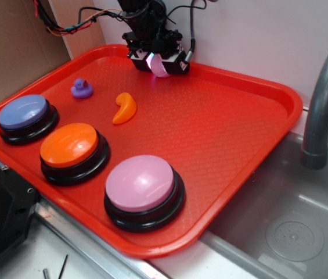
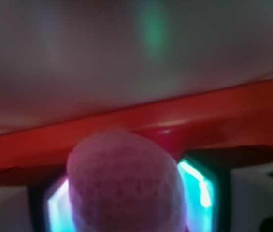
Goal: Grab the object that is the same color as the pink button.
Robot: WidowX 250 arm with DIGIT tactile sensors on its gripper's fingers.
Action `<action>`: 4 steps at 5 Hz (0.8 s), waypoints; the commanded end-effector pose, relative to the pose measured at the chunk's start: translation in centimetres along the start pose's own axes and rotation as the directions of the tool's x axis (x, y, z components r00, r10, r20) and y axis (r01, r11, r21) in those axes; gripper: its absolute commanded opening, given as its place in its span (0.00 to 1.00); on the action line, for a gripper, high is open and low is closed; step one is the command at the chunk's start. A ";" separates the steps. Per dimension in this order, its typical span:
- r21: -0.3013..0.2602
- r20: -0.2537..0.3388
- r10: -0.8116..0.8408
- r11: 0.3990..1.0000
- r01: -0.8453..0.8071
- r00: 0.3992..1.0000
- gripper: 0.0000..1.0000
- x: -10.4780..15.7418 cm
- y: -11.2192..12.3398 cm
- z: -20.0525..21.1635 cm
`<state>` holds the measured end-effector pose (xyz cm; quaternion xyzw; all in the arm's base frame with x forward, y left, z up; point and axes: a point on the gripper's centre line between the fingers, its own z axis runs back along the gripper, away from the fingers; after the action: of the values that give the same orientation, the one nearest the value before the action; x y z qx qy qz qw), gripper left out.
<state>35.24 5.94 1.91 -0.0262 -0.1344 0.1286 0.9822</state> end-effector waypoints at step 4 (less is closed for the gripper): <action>0.044 -0.133 0.105 0.994 -0.100 0.986 0.00 -7.1 -5.6 19.1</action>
<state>24.40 -1.32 17.38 -0.0210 -0.0385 0.1835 0.9820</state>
